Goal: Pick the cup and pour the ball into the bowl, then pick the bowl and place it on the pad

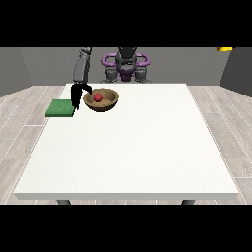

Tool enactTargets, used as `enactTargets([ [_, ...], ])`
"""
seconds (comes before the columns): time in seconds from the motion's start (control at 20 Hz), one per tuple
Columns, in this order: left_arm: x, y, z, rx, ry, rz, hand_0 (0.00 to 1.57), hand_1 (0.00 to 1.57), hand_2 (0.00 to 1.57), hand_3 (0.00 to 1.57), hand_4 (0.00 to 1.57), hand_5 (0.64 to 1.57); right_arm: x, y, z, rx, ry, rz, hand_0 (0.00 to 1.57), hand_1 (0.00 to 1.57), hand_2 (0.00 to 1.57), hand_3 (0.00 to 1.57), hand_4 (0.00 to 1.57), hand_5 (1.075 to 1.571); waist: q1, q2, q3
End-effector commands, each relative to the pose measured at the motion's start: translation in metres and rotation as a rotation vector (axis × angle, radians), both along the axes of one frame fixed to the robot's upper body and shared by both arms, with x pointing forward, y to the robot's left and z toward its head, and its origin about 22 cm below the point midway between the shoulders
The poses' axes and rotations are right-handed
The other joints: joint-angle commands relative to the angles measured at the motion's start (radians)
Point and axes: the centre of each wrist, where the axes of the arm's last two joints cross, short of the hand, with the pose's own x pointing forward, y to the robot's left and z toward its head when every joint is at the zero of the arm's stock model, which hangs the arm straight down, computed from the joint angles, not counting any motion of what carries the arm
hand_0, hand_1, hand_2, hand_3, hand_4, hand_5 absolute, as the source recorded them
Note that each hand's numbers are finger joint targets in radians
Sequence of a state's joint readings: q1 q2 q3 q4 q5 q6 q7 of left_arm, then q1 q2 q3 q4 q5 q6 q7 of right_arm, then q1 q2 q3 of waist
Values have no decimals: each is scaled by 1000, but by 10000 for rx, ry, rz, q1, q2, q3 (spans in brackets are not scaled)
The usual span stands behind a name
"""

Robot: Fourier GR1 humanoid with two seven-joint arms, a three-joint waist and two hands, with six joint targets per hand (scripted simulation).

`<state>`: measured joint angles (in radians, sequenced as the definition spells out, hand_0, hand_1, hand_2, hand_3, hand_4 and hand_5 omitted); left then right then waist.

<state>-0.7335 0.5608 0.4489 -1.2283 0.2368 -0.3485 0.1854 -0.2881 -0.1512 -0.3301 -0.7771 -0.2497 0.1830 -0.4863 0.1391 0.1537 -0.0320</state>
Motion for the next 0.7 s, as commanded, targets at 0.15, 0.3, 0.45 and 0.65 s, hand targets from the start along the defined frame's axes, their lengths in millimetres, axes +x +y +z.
enactTargets([
  [0.15, -4, 12, 3, -144, 322, 58, 0, 0, 0, 0, 1022, 1537, 16, 44, -6, 32, 952, 32, 0, 0, 0, 0, 463, 1550, 116, -75, 323],
  [0.3, -10, 19, 10, -56, 34, -161, 0, 0, 0, 0, 1023, 1540, 29, 55, 0, -8, 642, -47, 0, 0, 0, 0, 477, 1547, 360, 156, 327],
  [0.45, -15, 25, 9, -49, -382, -17, 0, 0, 0, 0, 1018, 1535, -3, 11, -19, -315, 2177, -1949, 878, 878, 580, 0, 608, 1514, 372, 739, 321],
  [0.65, -17, 25, 34, -212, -836, -368, 0, 0, 0, 0, 1028, 1529, -35, -11, -34, -1990, 3220, -2214, 1571, 1571, 1571, 1571, 944, 1471, 660, 1178, 316],
])
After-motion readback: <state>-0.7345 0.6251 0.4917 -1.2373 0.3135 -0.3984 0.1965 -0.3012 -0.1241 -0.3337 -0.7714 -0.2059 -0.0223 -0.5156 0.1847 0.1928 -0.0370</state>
